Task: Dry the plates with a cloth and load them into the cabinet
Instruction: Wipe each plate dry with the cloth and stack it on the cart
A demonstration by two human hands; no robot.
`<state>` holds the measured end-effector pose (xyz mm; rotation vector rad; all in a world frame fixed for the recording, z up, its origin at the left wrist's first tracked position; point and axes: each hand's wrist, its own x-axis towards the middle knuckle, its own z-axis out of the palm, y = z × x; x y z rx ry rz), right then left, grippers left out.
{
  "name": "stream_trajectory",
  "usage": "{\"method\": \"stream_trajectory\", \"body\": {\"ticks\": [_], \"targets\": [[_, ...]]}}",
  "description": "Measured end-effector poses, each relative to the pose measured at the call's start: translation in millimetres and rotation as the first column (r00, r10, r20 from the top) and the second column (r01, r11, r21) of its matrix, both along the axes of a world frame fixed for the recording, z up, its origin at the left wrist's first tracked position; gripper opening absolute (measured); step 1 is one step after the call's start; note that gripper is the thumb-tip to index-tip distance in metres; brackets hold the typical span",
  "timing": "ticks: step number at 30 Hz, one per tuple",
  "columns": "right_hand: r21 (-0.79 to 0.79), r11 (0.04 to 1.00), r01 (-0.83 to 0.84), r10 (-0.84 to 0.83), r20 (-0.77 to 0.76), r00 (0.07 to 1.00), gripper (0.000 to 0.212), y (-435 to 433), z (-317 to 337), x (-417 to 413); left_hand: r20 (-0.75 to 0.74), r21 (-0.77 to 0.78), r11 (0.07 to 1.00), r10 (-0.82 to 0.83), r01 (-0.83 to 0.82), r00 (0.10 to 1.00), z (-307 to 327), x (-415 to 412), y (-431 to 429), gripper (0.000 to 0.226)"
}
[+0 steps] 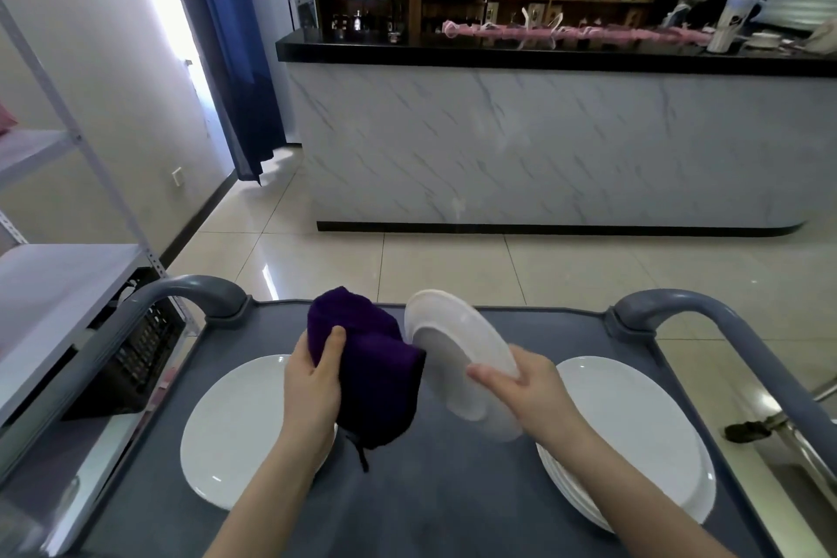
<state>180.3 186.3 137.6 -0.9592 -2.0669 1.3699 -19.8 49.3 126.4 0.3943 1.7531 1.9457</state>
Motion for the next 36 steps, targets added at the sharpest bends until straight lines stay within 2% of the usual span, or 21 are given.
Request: {"method": "stream_trajectory", "body": {"ticks": [2,5,7,8,11,15,18,22,25,28,31,33,36], "targets": [[-0.253,0.965,0.065,-0.103,-0.140,0.985,0.013,-3,0,-3,-0.178,-0.010,1.000,-0.017,0.016,0.984,1,15,1,0.010],[-0.438,0.894,0.097,-0.210,-0.218,0.953,0.017,-16,-1,-13,-0.374,-0.059,0.998,-0.026,0.004,0.927,2,36,8,0.018],[-0.466,0.873,0.142,-0.272,-0.225,0.936,0.021,-25,0,-24,-0.487,-0.122,0.992,-0.084,0.028,0.869,2,53,18,0.035],[-0.465,0.869,0.169,-0.299,-0.223,0.928,0.023,-29,1,-29,-0.569,-0.165,0.986,-0.123,0.034,0.813,1,62,22,0.043],[-0.483,0.836,0.261,-0.404,-0.218,0.889,0.031,-32,7,-40,-0.794,-0.236,0.971,-0.176,-0.028,0.582,-8,81,30,0.043],[-0.534,0.786,0.311,-0.497,-0.245,0.833,0.031,-12,20,-37,-0.860,-0.249,0.966,-0.256,0.075,0.442,-19,86,18,0.045],[-0.541,0.798,0.265,-0.462,-0.266,0.846,0.030,-8,21,-35,-0.870,-0.308,0.942,-0.337,0.136,0.359,-28,86,13,0.050],[-0.536,0.809,0.241,-0.439,-0.281,0.853,0.025,-13,17,-33,-0.844,-0.391,0.905,-0.425,0.167,0.327,-28,75,21,0.054],[-0.573,0.797,0.191,-0.411,-0.282,0.867,0.029,-20,11,-29,-0.846,-0.430,0.891,-0.453,0.144,0.282,-15,64,31,0.054],[-0.598,0.789,0.141,-0.352,-0.252,0.901,0.040,-27,6,-29,-0.814,-0.511,0.855,-0.516,0.094,0.269,4,50,45,0.058],[-0.567,0.809,0.154,-0.351,-0.257,0.900,0.035,-23,8,-25,-0.798,-0.524,0.842,-0.538,0.130,0.272,13,41,50,0.059],[-0.528,0.832,0.168,-0.347,-0.260,0.901,0.030,-19,11,-21,-0.798,-0.492,0.862,-0.503,0.121,0.332,14,35,51,0.059],[-0.494,0.846,0.201,-0.370,-0.273,0.888,0.029,-14,15,-13,-0.711,-0.368,0.916,-0.388,0.160,0.586,9,21,48,0.046]]}}
